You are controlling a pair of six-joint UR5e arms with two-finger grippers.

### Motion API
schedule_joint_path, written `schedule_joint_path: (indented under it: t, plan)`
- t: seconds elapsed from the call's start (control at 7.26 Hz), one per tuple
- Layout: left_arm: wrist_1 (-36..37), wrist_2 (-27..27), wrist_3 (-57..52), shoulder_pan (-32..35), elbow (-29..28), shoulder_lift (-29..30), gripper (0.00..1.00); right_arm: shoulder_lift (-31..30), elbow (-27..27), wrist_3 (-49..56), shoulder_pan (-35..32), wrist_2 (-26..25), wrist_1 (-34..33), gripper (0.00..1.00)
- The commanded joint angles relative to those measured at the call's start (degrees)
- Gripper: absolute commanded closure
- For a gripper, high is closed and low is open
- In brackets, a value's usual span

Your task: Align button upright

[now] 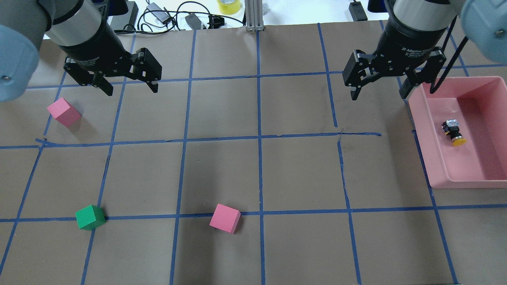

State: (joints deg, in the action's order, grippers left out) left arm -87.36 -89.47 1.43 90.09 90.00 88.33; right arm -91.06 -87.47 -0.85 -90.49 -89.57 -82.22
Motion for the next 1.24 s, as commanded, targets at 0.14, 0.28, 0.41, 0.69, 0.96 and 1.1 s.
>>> schedule_joint_path:
  t: [0.14,0.28,0.41,0.69,0.96,1.1]
  plan:
    - [0.0,0.0,0.06,0.0,0.0,0.09,0.0,0.01,-0.16,0.06,-0.03,0.1,-0.4,0.0]
    - [0.0,0.0,-0.03,0.0,0.0,0.0,0.0,0.01,0.1,-0.02,-0.03,0.18,-0.4,0.0]
    - [0.0,0.0,-0.03,0.0,0.0,0.0,0.0,-0.16,0.02,-0.03,-0.12,0.27,-0.05,0.0]
    - [0.0,0.0,-0.03,0.0,0.0,0.0,0.0,-0.08,-0.16,-0.9,-0.03,0.36,0.21,0.0]
    - [0.0,0.0,-0.03,0.0,-0.09,0.0,0.0,0.1,-0.34,-0.64,0.06,0.97,0.13,0.0]
    - [0.0,0.0,-0.03,0.0,0.0,0.0,0.0,0.1,-0.51,-0.64,0.06,0.45,0.21,0.0]
